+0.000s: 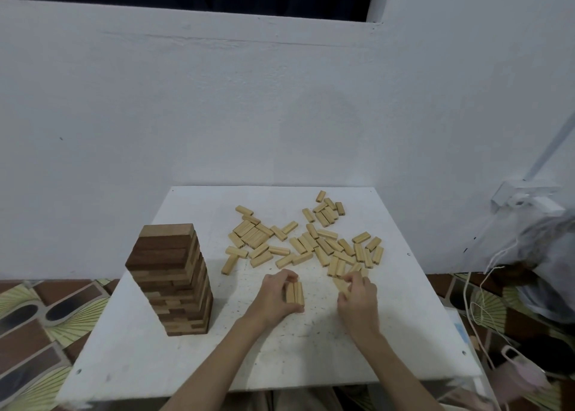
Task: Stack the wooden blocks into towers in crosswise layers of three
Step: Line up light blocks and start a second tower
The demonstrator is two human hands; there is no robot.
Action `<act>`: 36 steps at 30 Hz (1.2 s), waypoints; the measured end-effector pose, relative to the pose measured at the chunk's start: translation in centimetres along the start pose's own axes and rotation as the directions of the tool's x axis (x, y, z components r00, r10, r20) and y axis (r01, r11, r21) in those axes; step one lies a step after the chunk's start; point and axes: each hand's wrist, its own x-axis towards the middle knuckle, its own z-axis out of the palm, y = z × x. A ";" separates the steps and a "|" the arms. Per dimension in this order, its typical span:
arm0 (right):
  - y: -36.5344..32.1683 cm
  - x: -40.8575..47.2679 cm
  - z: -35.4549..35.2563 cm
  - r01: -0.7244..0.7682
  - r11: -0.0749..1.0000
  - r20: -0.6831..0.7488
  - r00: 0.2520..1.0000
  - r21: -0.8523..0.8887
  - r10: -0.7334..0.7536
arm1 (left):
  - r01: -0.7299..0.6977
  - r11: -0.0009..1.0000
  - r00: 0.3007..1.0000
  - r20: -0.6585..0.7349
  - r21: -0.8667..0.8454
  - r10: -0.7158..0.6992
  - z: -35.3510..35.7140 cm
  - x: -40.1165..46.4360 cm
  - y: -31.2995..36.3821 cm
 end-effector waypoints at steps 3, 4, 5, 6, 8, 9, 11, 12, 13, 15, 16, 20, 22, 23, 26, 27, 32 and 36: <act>-0.7 0.1 -0.1 -0.045 0.995 0.061 0.997 0.088 0.040 | 0.004 1.000 1.000 -0.008 -0.001 -0.004 -0.1 0.1 -0.2; -1.0 0.0 0.0 -0.042 0.993 0.084 0.996 0.108 0.033 | 0.005 1.000 1.000 -0.013 -0.004 -0.006 -0.1 0.1 -0.2; -1.3 -0.2 0.2 -0.032 0.992 0.103 0.994 0.122 0.019 | 0.008 1.000 1.000 -0.017 -0.008 -0.008 -0.2 0.1 -0.3; -1.6 -0.3 0.5 -0.019 0.991 0.117 0.993 0.136 0.003 | 0.010 1.000 1.000 -0.018 -0.013 -0.010 -0.2 0.1 -0.3; -2.3 -0.4 1.1 -0.005 0.987 0.142 0.990 0.158 -0.018 | 0.014 1.000 1.000 -0.019 -0.014 -0.014 -0.3 -0.1 -0.3; -2.7 -0.4 1.4 -0.006 0.986 0.161 0.987 0.166 -0.021 | 0.017 1.000 1.000 -0.019 -0.014 -0.017 -0.4 -0.1 -0.3; -3.4 -0.5 1.8 -0.007 0.981 0.205 0.978 0.192 -0.033 | 0.021 0.999 0.999 -0.025 -0.023 -0.022 -0.5 -0.4 -0.4; -3.8 -0.6 1.9 -0.001 0.977 0.224 0.974 0.211 -0.047 | 0.021 0.999 0.999 -0.030 -0.028 -0.022 -0.6 -0.5 -0.4; -4.0 -0.7 2.1 0.001 0.972 0.238 0.969 0.234 -0.058 | 0.017 0.999 0.999 -0.036 -0.029 -0.018 -0.6 -0.5 -0.4; -4.3 -0.6 2.1 -0.031 0.962 0.264 0.964 0.271 -0.044 | 0.017 0.999 0.999 -0.034 -0.027 -0.018 -0.8 -0.6 -0.6; -4.3 -0.3 1.9 -0.060 0.958 0.277 0.961 0.282 -0.021 | 0.025 0.999 0.999 -0.028 -0.031 -0.026 -1.0 -0.6 -0.7; -3.5 1.0 0.2 -0.078 0.959 0.461 0.885 0.273 -0.059 | 0.049 0.999 0.999 -0.010 -0.013 -0.049 -1.5 -0.7 -1.0; -3.2 1.4 -0.4 -0.040 0.967 0.556 0.824 0.251 -0.110 | 0.040 0.999 0.999 -0.007 -0.011 -0.040 -1.6 -0.7 -1.1; -3.1 1.6 -0.6 -0.018 0.969 0.578 0.805 0.245 -0.131 | 0.039 0.999 0.999 -0.010 -0.018 -0.039 -1.6 -0.7 -1.1; -3.1 1.8 -0.3 0.039 0.968 0.581 0.794 0.248 -0.181 | 0.043 0.998 0.999 -0.027 -0.036 -0.044 -1.5 -0.8 -1.1; -3.0 1.8 -0.2 0.052 0.966 0.570 0.798 0.255 -0.194 | 0.044 0.998 0.999 -0.030 -0.038 -0.045 -1.5 -0.8 -1.1; -3.0 1.9 0.3 0.089 0.961 0.547 0.807 0.262 -0.224 | 0.037 0.998 0.999 -0.019 -0.041 -0.037 -1.4 -0.6 -0.9; -2.8 1.8 0.3 0.147 0.957 0.532 0.805 0.252 -0.264 | 0.029 0.999 0.999 -0.021 -0.026 -0.030 -1.2 -0.7 -0.8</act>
